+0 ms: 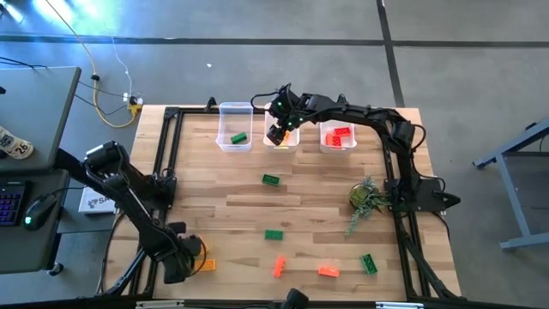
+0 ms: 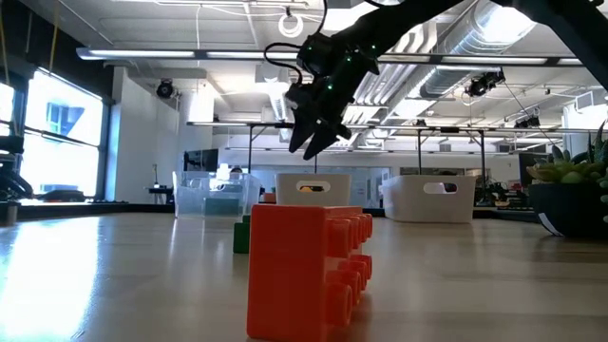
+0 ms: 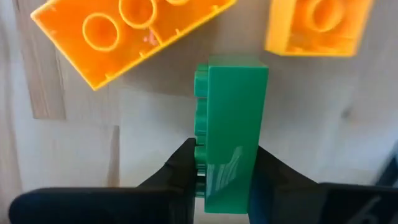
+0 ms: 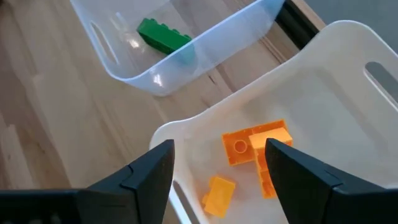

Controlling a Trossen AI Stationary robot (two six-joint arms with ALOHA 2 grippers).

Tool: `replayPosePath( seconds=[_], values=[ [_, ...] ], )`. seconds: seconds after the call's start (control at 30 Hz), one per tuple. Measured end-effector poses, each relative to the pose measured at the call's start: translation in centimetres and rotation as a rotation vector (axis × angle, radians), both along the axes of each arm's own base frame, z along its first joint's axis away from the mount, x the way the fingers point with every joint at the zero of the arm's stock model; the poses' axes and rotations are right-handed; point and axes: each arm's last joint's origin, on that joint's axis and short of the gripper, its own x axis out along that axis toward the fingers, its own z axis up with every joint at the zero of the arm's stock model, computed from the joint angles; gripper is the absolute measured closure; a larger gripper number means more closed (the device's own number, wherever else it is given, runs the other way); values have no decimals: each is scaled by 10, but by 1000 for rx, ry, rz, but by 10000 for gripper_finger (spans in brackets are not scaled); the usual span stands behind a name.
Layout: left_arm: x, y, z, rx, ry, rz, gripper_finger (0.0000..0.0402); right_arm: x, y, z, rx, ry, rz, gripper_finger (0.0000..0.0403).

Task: Sort & place blocks by color
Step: Put the green game piece into the transparent bin

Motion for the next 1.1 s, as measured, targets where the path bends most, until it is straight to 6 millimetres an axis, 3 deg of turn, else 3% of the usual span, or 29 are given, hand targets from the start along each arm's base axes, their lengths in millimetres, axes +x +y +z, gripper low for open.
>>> replayPosePath(
  seconds=[0.33,0.67,0.9,1.1],
  values=[
    [-12,17,44,-68,-107,141,332,-12,7,36,-27,-80,19,165],
    [-19,74,84,89,-354,315,331,-30,21,76,5,-184,78,165],
    [-12,120,102,264,-531,392,332,-36,37,74,92,-110,126,165],
    [-5,158,109,379,-535,421,330,-40,59,66,151,31,167,165]
  ],
)
